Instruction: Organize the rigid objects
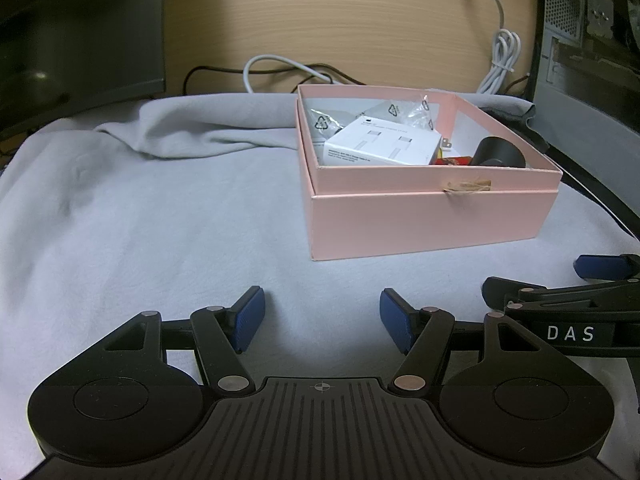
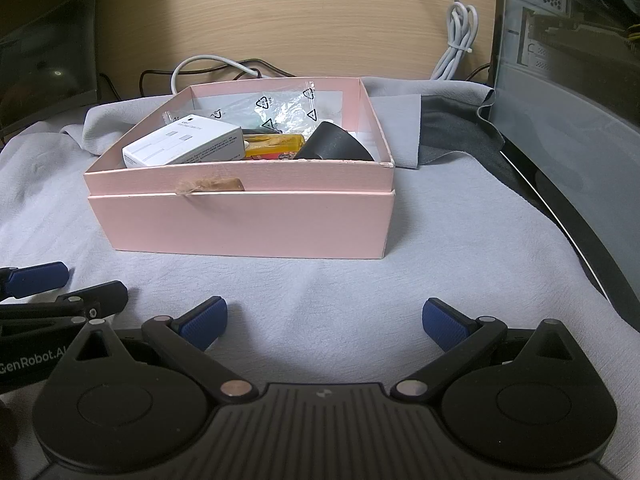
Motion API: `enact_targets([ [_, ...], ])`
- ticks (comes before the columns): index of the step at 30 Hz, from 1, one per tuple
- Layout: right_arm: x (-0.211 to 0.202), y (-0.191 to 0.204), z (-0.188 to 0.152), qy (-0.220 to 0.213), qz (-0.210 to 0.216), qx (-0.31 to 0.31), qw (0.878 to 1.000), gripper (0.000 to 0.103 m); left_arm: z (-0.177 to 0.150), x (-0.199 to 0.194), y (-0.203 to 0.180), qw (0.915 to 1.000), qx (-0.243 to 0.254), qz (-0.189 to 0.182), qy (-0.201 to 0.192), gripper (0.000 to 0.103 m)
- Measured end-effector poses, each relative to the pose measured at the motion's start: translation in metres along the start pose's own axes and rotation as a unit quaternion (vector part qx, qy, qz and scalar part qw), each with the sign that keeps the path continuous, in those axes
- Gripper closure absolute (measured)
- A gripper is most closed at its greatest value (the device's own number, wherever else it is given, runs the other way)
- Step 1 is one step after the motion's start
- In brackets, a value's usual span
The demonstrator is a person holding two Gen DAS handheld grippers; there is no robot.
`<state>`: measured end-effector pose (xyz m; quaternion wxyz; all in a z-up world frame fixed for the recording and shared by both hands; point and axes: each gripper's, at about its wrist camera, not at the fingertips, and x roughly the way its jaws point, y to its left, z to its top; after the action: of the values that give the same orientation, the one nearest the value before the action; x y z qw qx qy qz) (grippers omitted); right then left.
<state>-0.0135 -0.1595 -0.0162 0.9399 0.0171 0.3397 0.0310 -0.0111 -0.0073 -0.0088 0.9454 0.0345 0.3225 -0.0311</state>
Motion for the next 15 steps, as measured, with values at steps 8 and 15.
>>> enact_targets([
  [8,0.0001,-0.0001,-0.0001,0.0,0.0,0.0,1.0,0.0,-0.001,-0.0007,0.0004,1.0,-0.006,-0.001,-0.002,0.035],
  [15,0.0002,-0.0003,-0.0002,0.0,0.0,0.0,1.0,0.0,-0.0016,-0.001,-0.0014,1.0,-0.004,0.002,-0.002,0.035],
])
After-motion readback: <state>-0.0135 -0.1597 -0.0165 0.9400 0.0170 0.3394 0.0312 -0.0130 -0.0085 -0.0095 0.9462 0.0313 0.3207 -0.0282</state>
